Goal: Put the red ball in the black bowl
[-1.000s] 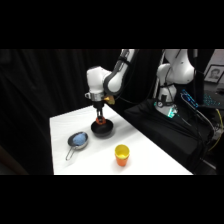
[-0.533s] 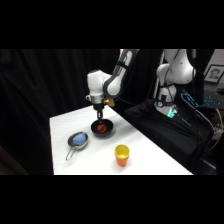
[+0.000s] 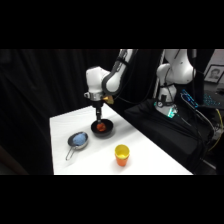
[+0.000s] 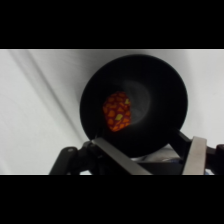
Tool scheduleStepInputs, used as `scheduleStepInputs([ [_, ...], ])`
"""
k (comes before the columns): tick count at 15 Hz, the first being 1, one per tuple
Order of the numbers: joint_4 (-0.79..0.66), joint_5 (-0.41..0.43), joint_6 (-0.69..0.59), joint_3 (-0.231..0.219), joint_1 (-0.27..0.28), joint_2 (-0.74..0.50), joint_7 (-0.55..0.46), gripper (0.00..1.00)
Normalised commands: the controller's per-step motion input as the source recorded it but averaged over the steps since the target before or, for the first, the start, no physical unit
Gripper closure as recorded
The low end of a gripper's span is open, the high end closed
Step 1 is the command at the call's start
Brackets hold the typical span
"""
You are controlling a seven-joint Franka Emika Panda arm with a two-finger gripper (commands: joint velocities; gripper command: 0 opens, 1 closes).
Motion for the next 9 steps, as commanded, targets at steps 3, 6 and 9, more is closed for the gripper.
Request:
scheduleStepInputs([
  [3, -0.01, 0.063, -0.28, -0.008, -0.051, -0.32, -0.18, 0.00],
  [6, 0.05, -0.015, -0.40, -0.059, -0.035, -0.31, -0.13, 0.00],
  [9, 0.11, -0.087, -0.41, -0.079, -0.027, -0.28, -0.09, 0.00],
])
